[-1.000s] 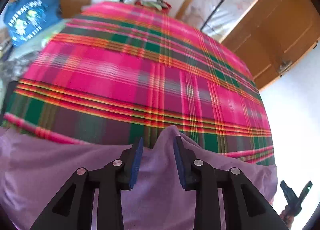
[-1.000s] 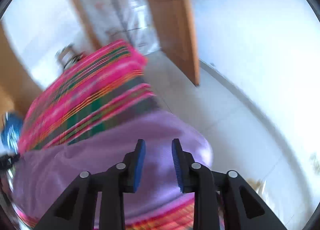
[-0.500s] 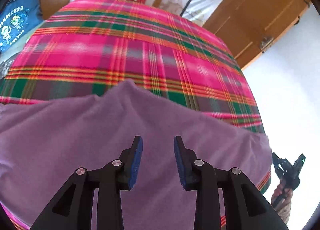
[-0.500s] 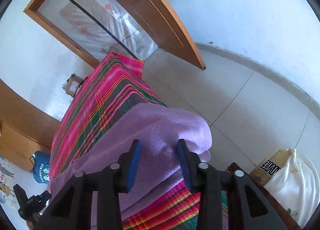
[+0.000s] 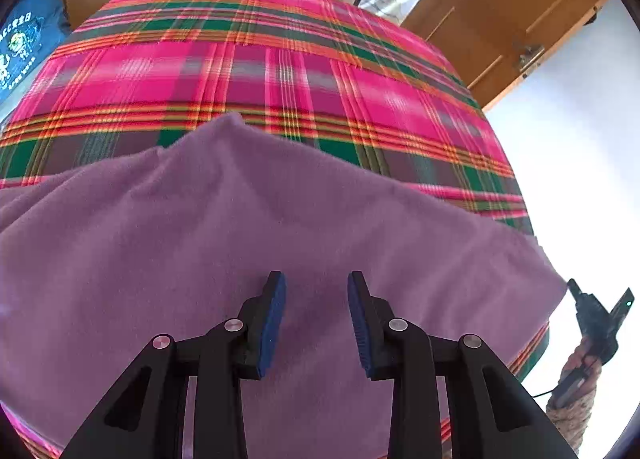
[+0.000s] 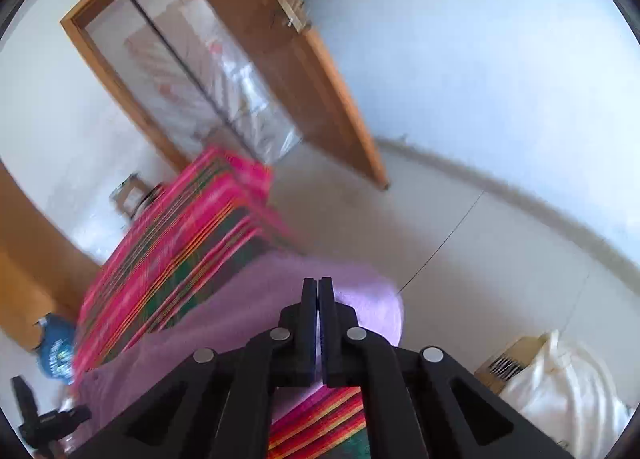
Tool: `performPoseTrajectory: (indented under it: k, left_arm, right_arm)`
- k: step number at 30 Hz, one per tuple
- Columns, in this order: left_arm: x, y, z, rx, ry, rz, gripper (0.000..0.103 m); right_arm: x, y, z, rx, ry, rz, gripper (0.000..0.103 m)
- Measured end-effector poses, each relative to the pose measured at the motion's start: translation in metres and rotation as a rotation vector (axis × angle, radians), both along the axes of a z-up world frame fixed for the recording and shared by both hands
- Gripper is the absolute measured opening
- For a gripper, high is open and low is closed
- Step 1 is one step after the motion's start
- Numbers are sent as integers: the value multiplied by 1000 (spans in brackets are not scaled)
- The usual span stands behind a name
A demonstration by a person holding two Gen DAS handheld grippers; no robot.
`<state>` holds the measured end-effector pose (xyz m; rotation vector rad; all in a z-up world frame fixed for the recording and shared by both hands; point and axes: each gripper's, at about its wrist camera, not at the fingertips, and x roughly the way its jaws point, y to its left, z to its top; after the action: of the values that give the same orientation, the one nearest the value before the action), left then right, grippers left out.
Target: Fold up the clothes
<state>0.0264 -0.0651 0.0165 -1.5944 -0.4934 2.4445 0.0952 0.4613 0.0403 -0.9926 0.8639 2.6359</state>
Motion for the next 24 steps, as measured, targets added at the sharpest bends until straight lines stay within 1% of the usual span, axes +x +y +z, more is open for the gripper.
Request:
performPoseTrajectory:
  k: [2,6,8,9,11,12,13,14,15,18,20,22,24]
  left_arm:
    - [1,1,-3,-3,-9,-6,33]
    - [1,1,-6,-5,-10,-5,33]
    - [0,2,-6,-6,-11,-6,33]
    - [0,2,-6,-6,-12,-5,33]
    - [0,3,-6,-8,-11,-6,33]
    - [-1,3,-6,-8,-11,-5,33]
    - [-2,4,-6,-8,-12,-5,33]
    - [-3,4,-6,-7,-13,-3,34]
    - [-3,5,-6,-8,-13,-2,34]
    - [-2,6,-5,-9,-12,1,34]
    - [-1,6,-5,-10,-12,2,34]
    - [-1,5,-5,-9,-13,1,34]
    - [-1,4,-5,-9,-15,-1,34]
  right_arm:
    - [0,5,-2,-29,-1,2,1]
    - [-8,1,-15,21,-83,6,1]
    - [-12,0,-24,4,-126,31,2]
    - [-13,1,-25,13,-141,22,3]
    - [-12,4,-22,45,-139,-29,6]
    - [-11,7,-19,37,-122,-41,10]
    - [-13,10,-16,13,-100,-29,14]
    - [-17,12,-14,-9,-82,-5,23]
    - [-23,11,-11,-16,-72,16,28]
    - [-45,-1,-8,30,-74,104,32]
    - [-66,-10,-12,47,-101,175,36]
    - [-85,-19,-20,51,-134,241,36]
    - [-98,-25,-28,49,-158,277,36]
